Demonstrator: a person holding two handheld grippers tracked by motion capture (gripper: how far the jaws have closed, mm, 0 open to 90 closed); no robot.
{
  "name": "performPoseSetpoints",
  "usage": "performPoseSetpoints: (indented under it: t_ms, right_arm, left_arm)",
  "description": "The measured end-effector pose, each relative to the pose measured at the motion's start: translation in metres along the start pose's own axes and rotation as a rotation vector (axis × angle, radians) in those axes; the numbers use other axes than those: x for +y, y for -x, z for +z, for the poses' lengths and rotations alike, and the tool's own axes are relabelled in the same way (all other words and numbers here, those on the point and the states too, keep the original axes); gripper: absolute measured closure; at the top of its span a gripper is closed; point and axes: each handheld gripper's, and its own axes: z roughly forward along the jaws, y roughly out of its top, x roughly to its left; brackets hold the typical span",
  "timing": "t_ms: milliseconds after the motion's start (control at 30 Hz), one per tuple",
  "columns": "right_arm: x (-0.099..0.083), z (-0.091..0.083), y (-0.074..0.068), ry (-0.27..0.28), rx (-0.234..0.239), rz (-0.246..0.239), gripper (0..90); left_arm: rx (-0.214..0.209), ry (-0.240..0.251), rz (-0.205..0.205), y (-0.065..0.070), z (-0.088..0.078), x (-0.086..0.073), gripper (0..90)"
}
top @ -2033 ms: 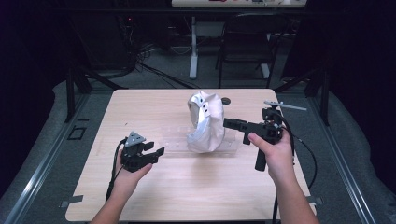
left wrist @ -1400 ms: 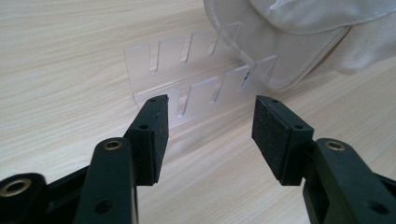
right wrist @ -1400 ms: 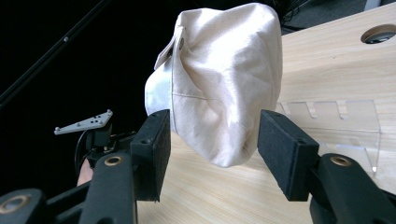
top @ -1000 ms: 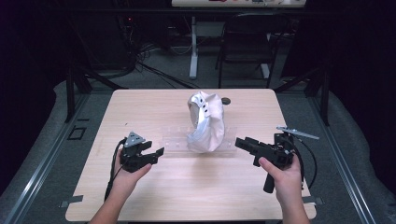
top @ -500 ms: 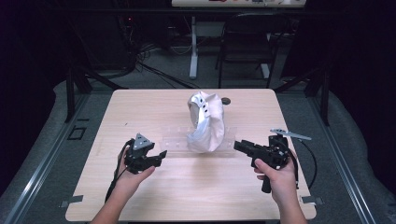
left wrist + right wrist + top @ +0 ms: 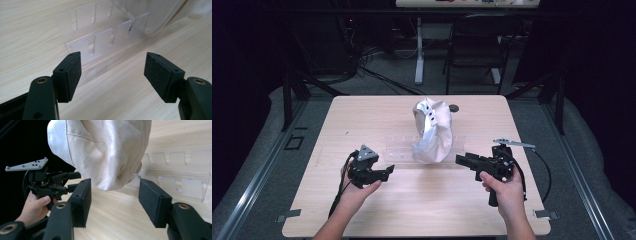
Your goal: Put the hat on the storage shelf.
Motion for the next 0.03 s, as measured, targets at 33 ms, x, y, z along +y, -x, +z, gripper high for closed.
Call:
performPoseSetpoints:
  t_ms: [33]
  right_arm:
    - [0.0005, 0.0001, 0.0012, 0.014, -0.003, -0.021, 39.4]
  left_arm:
    - [-0.006, -0.001, -0.001, 0.0013, 0.0004, -0.0005, 26.1]
